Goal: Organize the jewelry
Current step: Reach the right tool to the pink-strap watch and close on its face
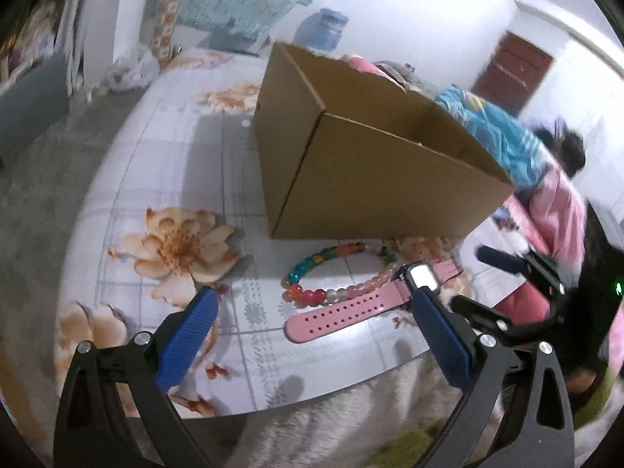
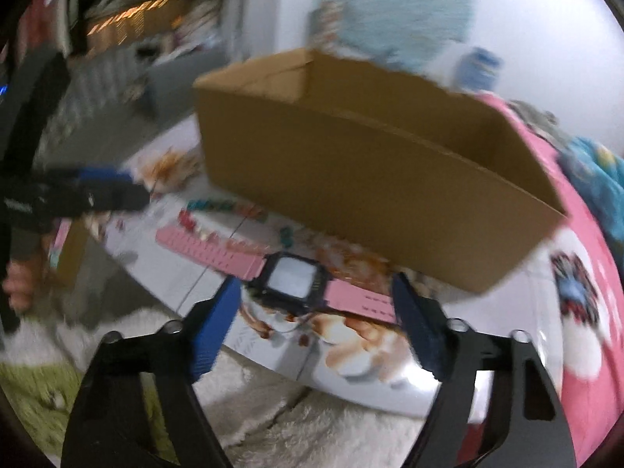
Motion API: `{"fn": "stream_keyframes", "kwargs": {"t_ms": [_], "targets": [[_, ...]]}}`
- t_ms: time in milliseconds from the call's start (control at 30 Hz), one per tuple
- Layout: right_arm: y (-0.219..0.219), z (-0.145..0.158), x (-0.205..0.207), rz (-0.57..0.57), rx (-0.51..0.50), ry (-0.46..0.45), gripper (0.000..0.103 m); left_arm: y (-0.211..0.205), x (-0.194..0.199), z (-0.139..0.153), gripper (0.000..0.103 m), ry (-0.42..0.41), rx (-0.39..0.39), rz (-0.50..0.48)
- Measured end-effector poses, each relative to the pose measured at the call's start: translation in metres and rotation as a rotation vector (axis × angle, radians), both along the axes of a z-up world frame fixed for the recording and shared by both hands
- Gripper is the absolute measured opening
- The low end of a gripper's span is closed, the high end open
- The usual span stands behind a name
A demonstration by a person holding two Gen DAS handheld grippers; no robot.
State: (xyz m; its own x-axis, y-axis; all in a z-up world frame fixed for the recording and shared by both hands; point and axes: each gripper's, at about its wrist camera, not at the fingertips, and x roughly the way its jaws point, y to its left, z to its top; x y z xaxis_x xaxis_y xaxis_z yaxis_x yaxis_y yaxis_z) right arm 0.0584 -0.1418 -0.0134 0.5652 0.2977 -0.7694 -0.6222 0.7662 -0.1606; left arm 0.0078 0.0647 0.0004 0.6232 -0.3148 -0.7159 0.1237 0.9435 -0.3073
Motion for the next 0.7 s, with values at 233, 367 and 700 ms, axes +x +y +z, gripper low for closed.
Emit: {"fn": "stream_keyframes", "kwargs": {"t_ms": [233,367,700], "targets": [[0.026,-0.015,0.014,0.186,-0.117,0.056,0.051,-0.026,-0.011,-0.005,0.098,-0.091,0.193,-0.137],[0.039,-0.022,0.021,0.257,-0.186,0.072,0.052,-0.040,-0.015,-0.007,0.097,-0.130,0.242,-0.219],[0.056,-0.021,0.030,0.375,-0.280,0.128,0.044,-0.069,-0.022,-0.010,0.071,-0.186,0.299,-0.368]]}}
